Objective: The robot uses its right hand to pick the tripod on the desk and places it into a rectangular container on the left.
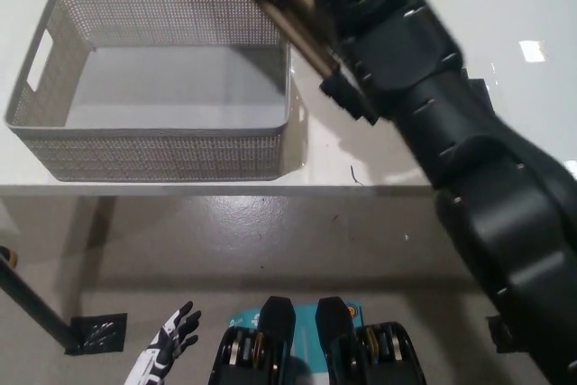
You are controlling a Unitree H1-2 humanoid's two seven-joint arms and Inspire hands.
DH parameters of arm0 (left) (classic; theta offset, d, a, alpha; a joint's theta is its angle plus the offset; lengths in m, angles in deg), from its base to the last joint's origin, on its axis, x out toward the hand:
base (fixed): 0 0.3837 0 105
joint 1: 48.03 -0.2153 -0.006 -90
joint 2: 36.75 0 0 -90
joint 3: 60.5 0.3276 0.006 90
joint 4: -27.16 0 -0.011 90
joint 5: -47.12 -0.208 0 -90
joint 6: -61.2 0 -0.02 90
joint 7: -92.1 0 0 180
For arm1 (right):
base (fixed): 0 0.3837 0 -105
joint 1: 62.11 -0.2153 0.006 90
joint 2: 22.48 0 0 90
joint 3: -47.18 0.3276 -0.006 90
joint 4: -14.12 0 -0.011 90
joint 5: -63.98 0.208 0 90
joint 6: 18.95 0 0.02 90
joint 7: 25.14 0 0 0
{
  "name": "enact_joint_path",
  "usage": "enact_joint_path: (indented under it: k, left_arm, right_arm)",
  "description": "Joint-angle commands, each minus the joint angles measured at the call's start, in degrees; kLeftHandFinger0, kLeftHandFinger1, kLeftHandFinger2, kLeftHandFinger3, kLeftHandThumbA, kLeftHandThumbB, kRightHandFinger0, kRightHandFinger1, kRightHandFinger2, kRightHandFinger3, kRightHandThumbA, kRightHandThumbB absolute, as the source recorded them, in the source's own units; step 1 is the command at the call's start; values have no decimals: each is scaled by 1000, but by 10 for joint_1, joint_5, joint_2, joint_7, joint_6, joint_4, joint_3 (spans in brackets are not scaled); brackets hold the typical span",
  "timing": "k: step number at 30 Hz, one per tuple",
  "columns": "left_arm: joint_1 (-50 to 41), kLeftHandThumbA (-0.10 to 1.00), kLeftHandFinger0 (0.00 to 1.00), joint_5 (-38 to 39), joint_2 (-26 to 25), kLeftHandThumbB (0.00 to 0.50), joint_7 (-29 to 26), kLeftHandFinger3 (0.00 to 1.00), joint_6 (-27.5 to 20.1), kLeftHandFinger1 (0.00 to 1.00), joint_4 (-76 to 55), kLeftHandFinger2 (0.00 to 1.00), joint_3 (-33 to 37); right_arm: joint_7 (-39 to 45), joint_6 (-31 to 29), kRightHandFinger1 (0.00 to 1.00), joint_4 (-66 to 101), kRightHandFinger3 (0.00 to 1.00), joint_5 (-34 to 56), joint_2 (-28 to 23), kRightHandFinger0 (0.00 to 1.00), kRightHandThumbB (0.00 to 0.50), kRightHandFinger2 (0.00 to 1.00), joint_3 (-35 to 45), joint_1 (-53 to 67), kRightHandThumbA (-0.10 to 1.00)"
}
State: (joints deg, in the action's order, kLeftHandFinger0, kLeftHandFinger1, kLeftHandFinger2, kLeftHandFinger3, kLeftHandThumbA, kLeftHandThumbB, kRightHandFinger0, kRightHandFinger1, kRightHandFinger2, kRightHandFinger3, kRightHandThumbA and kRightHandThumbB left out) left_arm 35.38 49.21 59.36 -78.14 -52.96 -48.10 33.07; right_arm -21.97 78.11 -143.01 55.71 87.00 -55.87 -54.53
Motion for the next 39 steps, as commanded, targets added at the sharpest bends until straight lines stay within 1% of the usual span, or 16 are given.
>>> enact_joint_path:
  k: [1,4,5,6,7,8,9,10,11,12,17,22,32,35,36,39]
  left_arm:
    - [6,1000,1000,-5,-10,254,11,1000,-23,1000,-6,1000,5]
    - [7,1000,1000,-3,-9,237,14,1000,-16,1000,-11,1000,6]
    - [7,1000,1000,0,-10,218,17,1000,-12,1000,-12,1000,6]
    - [8,1000,1000,0,-11,204,18,1000,-13,1000,-12,1000,6]
    - [8,1000,1000,0,-12,201,19,1000,-13,1000,-13,1000,6]
    - [9,1000,1000,0,-13,202,21,1000,-9,1000,-15,1000,7]
    - [9,1000,1000,-1,-14,212,21,1000,-2,1000,-20,1000,7]
    - [10,1000,1000,-5,-13,223,20,1000,1,1000,-22,1000,8]
    - [10,1000,1000,-7,-13,229,20,1000,1,1000,-23,1000,9]
    - [11,1000,1000,-9,-13,238,20,1000,1,1000,-22,1000,9]
    - [18,1000,1000,-4,-12,237,24,1000,-1,1000,-12,1000,11]
    - [21,1000,1000,-6,-12,245,24,1000,-3,1000,-9,1000,12]
    - [26,1000,1000,-20,-4,247,20,1000,13,1000,-11,1000,15]
    - [28,1000,1000,-29,-3,239,16,1000,15,1000,-10,1000,17]
    - [27,1000,1000,-28,-3,236,16,1000,17,1000,-12,1000,18]
    - [32,1000,1000,-38,-1,231,12,1000,16,1000,-8,1000,20]
  right_arm:
    - [-37,-79,316,-16,650,-58,14,0,209,682,-42,-67,-100]
    - [-57,-93,331,-38,635,-96,20,12,220,706,-88,-59,-100]
    - [-62,-98,478,-48,698,-108,21,111,224,851,-104,-56,-100]
    - [-67,-104,657,-59,776,-117,20,306,237,987,-119,-52,-100]
    - [-74,-106,633,-66,706,-125,19,383,237,791,-129,-50,-100]
    - [-66,-104,554,-70,693,-128,17,317,254,682,-137,-50,-4]
    - [-38,-96,514,-72,920,-124,14,318,345,663,-140,-51,371]
    - [4,-91,902,-67,1000,-111,7,659,441,1000,-135,-49,623]
    - [23,-89,1000,-65,1000,-105,3,951,473,1000,-134,-48,726]
    - [37,-84,1000,-62,1000,-105,-1,1000,496,1000,-135,-48,800]
    - [70,-68,1000,-49,1000,-106,-20,1000,500,1000,-133,-60,1000]
    - [57,-104,1000,-49,1000,-75,-30,1000,500,1000,-85,-83,1000]
    - [71,-91,1000,-11,1000,-15,-58,1000,500,1000,27,-211,1000]
    - [83,-110,1000,-5,1000,1,-76,1000,459,1000,56,-259,1000]
    - [80,-146,1000,15,1000,-2,-91,1000,393,1000,59,-268,1000]
    - [90,-107,1000,72,1000,-12,-123,1000,420,1000,64,-285,1000]
